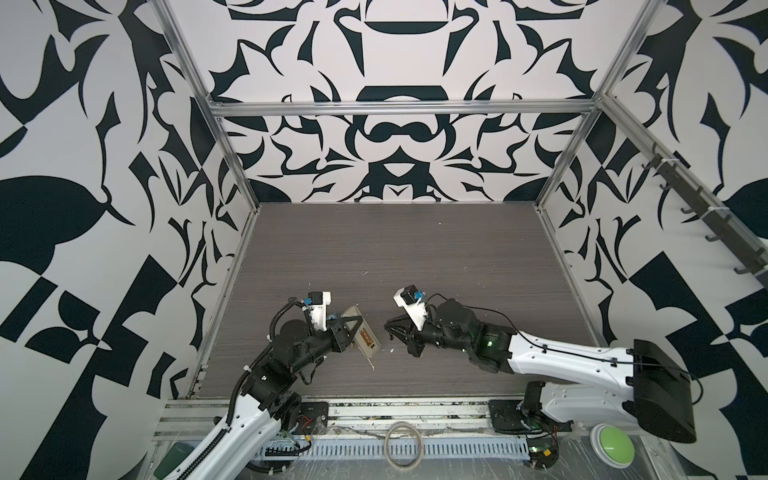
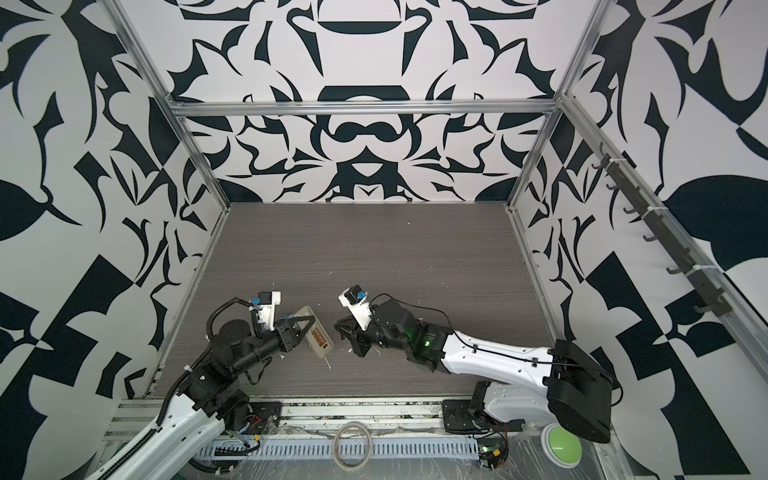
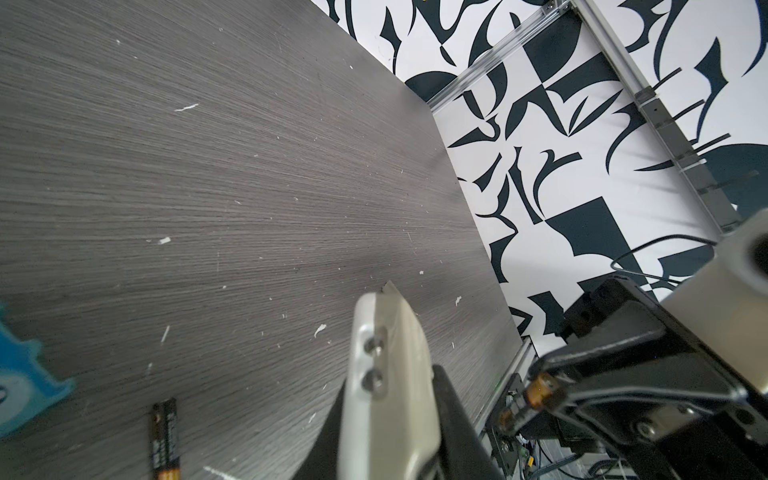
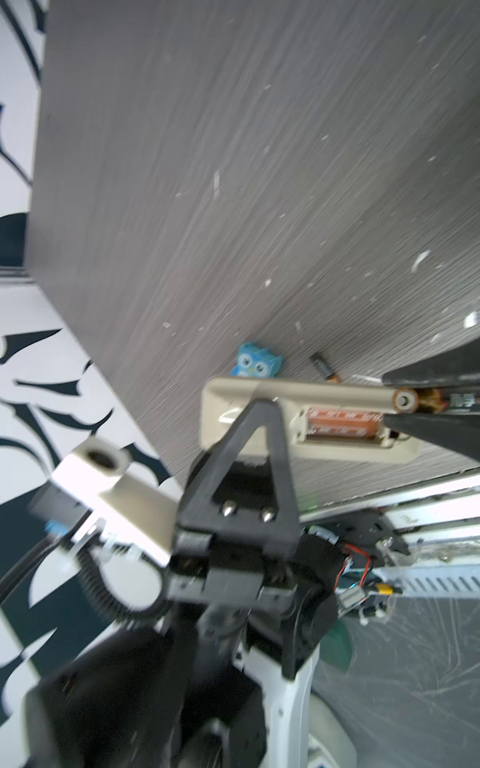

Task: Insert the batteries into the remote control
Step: 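Carry the battery with the right gripper toward the remote in the left gripper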

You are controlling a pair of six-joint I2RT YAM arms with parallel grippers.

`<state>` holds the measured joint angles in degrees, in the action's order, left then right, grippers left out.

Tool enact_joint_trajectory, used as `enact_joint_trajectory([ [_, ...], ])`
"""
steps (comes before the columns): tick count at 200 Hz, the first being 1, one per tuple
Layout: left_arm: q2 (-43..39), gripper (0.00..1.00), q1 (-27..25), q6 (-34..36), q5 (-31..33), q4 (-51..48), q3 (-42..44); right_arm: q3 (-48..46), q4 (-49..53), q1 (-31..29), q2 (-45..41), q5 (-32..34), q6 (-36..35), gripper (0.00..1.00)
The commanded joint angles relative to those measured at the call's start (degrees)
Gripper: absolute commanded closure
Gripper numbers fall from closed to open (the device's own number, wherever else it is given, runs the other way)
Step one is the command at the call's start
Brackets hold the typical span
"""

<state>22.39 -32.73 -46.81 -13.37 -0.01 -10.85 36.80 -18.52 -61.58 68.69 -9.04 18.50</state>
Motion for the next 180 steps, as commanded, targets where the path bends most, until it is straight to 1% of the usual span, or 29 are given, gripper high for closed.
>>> enact_joint_trajectory([
  [1,0.17,1.00,0.21,-0.70,-1.83,-0.74,-2.45,-0.13,-9.21,-0.44,-1.10,-2.94,-1.78,1.00],
  [47,1.74,1.00,0.21,-2.46,-4.66,1.26,-3.36,-1.87,-15.71,-1.08,-0.22,-5.69,-2.68,1.00],
  [93,3.62,1.00,0.16,-2.77,-6.67,2.25,-4.47,-1.82,-16.99,-1.63,0.70,-6.42,-3.69,1.00],
  [180,4.36,1.00,0.21,-3.99,-7.18,4.41,-4.00,-1.77,-18.56,-2.77,3.48,-2.26,-4.35,1.00],
])
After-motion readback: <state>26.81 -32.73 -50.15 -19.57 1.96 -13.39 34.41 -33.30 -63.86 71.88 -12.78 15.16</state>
